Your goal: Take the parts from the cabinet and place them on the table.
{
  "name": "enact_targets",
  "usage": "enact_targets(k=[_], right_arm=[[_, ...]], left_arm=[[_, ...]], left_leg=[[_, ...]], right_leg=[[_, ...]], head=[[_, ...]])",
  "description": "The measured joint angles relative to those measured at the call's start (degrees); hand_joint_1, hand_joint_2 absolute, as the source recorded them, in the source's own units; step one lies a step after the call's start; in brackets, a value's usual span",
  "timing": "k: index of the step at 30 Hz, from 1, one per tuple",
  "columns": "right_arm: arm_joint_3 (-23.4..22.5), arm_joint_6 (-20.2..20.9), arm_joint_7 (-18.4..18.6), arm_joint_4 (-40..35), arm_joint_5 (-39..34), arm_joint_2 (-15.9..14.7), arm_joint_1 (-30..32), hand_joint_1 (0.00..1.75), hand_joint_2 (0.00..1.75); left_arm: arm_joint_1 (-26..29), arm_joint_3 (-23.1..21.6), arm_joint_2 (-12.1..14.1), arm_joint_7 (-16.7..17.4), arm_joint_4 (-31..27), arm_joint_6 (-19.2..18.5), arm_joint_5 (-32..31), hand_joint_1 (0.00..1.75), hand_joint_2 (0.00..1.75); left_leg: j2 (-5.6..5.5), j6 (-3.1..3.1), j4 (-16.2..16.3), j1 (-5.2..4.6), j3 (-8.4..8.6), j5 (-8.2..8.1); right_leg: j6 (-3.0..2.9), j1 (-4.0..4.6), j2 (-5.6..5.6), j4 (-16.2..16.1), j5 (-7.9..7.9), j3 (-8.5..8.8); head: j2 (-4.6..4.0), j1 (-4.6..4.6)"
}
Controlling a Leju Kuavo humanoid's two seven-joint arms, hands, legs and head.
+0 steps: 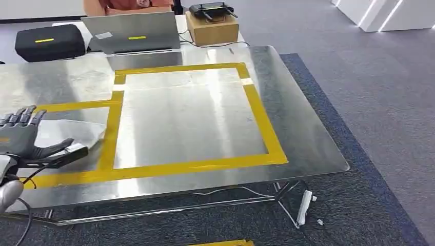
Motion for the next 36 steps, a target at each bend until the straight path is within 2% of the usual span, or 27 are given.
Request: enact_targets(k=[5, 9, 11, 18, 22, 23, 24, 25, 26, 28, 29, 30, 31, 33, 34, 35, 36], right_arm=[[-0.02, 0.02, -0.02, 0.00, 0.18, 0.00, -0.08, 0.00, 0.00], [0.00, 0.02, -0.02, 0.00, 0.48, 0.00, -0.08, 0.00, 0.00], [0.00, 0.00, -0.04, 0.00, 0.52, 0.04, -0.08, 0.00, 0.00], [-0.02, 0.02, -0.04, 0.00, 0.55, 0.20, -0.04, 0.00, 0.00], [-0.02, 0.02, -0.04, 0.00, 0.55, 0.31, -0.10, 0.00, 0.00], [-0.02, 0.02, -0.07, 0.00, 0.55, 0.37, -0.13, 0.00, 0.00], [0.00, 0.02, -0.09, 0.00, 0.55, 0.37, -0.16, 0.00, 0.00], [0.00, 0.00, -0.11, 0.00, 0.55, 0.37, -0.14, 0.00, 0.00], [0.00, -0.02, -0.11, 0.00, 0.55, 0.37, -0.14, 0.00, 0.00], [0.00, -0.02, -0.11, 0.00, 0.55, 0.37, 0.00, 0.00, 0.00], [-0.02, -0.02, -0.11, 0.00, 0.55, 0.37, 0.15, 0.00, 0.00], [0.00, -0.02, -0.11, 0.00, 0.55, 0.37, 0.29, 0.00, 0.00], [-0.02, -0.02, -0.11, 0.00, 0.55, 0.37, 0.37, 0.00, 0.00], [0.00, -0.04, -0.11, 0.00, 0.55, 0.37, 0.30, 0.00, 0.00], [0.00, -0.07, -0.11, 0.00, 0.55, 0.37, 0.19, 0.00, 0.00], [0.00, -0.07, -0.13, 0.00, 0.57, 0.37, 0.15, 0.00, 0.00], [0.00, -0.07, -0.17, 0.00, 0.57, 0.42, 0.18, 0.00, 0.00]], left_arm=[[0.03, 0.00, -0.50, -1.16, 0.00, 1.73, 0.96, 0.00, 0.00], [1.21, 0.07, -1.07, -2.47, -1.38, 8.93, 1.01, 0.00, 0.00], [2.26, 0.13, -1.46, -2.80, -2.78, 10.47, 0.68, 0.00, 0.00], [4.46, 0.50, -2.43, -2.89, -5.71, 11.56, 0.37, 0.00, 0.00], [5.00, 1.09, -2.60, -2.89, -6.27, 11.61, 0.40, 0.00, 0.00], [5.03, 1.25, -2.60, -2.89, -6.40, 11.61, 0.37, 0.00, 0.00], [5.06, 1.38, -2.64, -2.89, -6.64, 11.65, 0.37, 0.00, 0.00], [4.92, 1.40, -2.71, -2.89, -6.78, 11.76, 0.33, 0.00, 0.00], [4.90, 1.40, -2.80, -2.91, -6.93, 11.87, 0.29, 0.00, 0.00], [5.27, 1.38, -3.19, -3.04, -6.97, 11.96, 0.22, 0.00, 0.00], [5.46, 1.38, -3.28, -3.06, -6.97, 12.05, 0.16, 0.00, 0.00], [5.72, 1.38, -3.41, -3.06, -7.04, 12.13, 0.13, 0.00, 0.00], [5.92, 1.38, -3.50, -3.08, -7.04, 12.24, 0.07, 0.00, 0.00], [6.08, 1.40, -3.69, -3.11, -7.10, 12.35, 0.05, 0.00, 0.00], [6.09, 1.42, -3.78, -3.11, -7.30, 12.37, -0.02, 0.00, 0.00], [6.04, 1.46, -3.76, -3.11, -7.61, 12.46, -0.02, 0.00, 0.00], [6.04, 1.49, -3.78, -3.11, -7.76, 12.57, -0.04, 0.00, 0.00]], left_leg=[[0.00, 0.00, 0.00, 0.00, 0.00, 0.00], [0.00, 0.03, 0.03, -0.08, 0.00, -0.03], [0.00, 0.04, 0.04, -0.13, 0.00, -0.05], [0.01, 0.32, 0.16, -0.40, -0.01, -0.24], [-0.10, 0.81, 0.24, -0.73, -0.06, -0.43], [-0.21, 1.13, -0.09, -0.67, 0.04, -0.12], [-0.19, 1.57, -0.76, 0.02, 0.43, 0.45], [-0.23, 1.79, -0.89, 0.08, 0.49, 0.60], [-0.34, 1.92, -0.88, 0.10, 0.39, 0.67], [-0.59, 1.95, -0.87, 0.08, 0.23, 0.69], [-0.76, 1.93, -0.85, 0.07, 0.17, 0.71], [-0.88, 1.86, -0.84, 0.09, 0.18, 0.76], [-1.03, 1.74, -0.81, 0.16, 0.18, 0.82], [-1.35, 1.32, -0.64, 0.37, 0.16, 0.91], [-1.44, 0.93, -0.51, 0.39, 0.04, 0.96], [-1.71, 0.45, -0.31, 0.16, -0.41, 1.10], [-1.78, 0.09, -0.17, 0.16, -0.46, 1.31]], right_leg=[[0.00, 0.00, 0.00, 0.00, 0.00, 0.01], [0.03, -0.05, 0.00, -0.02, 0.02, 0.01], [0.03, -0.08, 0.00, -0.03, 0.01, 0.00], [0.29, -0.32, -0.02, -0.07, 0.08, 0.02], [0.76, -0.60, -0.29, -0.24, 0.11, 0.21], [1.00, -0.55, -0.42, -0.30, 0.22, 0.37], [1.22, -0.61, 0.33, -0.01, -0.42, 0.14], [1.32, -0.60, 2.39, 1.42, -1.95, -0.45], [1.33, -0.65, 3.45, 5.09, -4.33, -1.97], [1.48, -0.69, 3.91, 14.60, -8.65, -6.23], [1.60, -0.68, 3.93, 17.28, -9.12, -7.55], [1.64, -0.71, 3.91, 17.26, -8.16, -7.53], [1.59, -0.75, 3.91, 14.73, -5.95, -6.32], [1.45, -0.89, 3.94, 4.53, -0.73, -1.22], [1.39, -0.95, 4.22, 0.66, -0.97, 0.63], [1.17, -0.63, 4.54, 0.44, -0.55, 1.58], [0.92, -0.77, 4.58, 0.45, -0.46, 1.00]], head=[[0.00, 0.00], [0.00, 0.00], [0.00, 0.00], [0.00, -0.02], [0.00, -0.04], [0.00, -0.09], [0.00, -0.02], [-0.02, 0.11], [0.00, 0.37], [0.00, 0.44], [0.00, 0.50], [0.00, 0.46], [0.00, 0.48], [0.00, 0.48], [0.00, 0.48], [0.00, 0.52], [0.00, 0.52]])
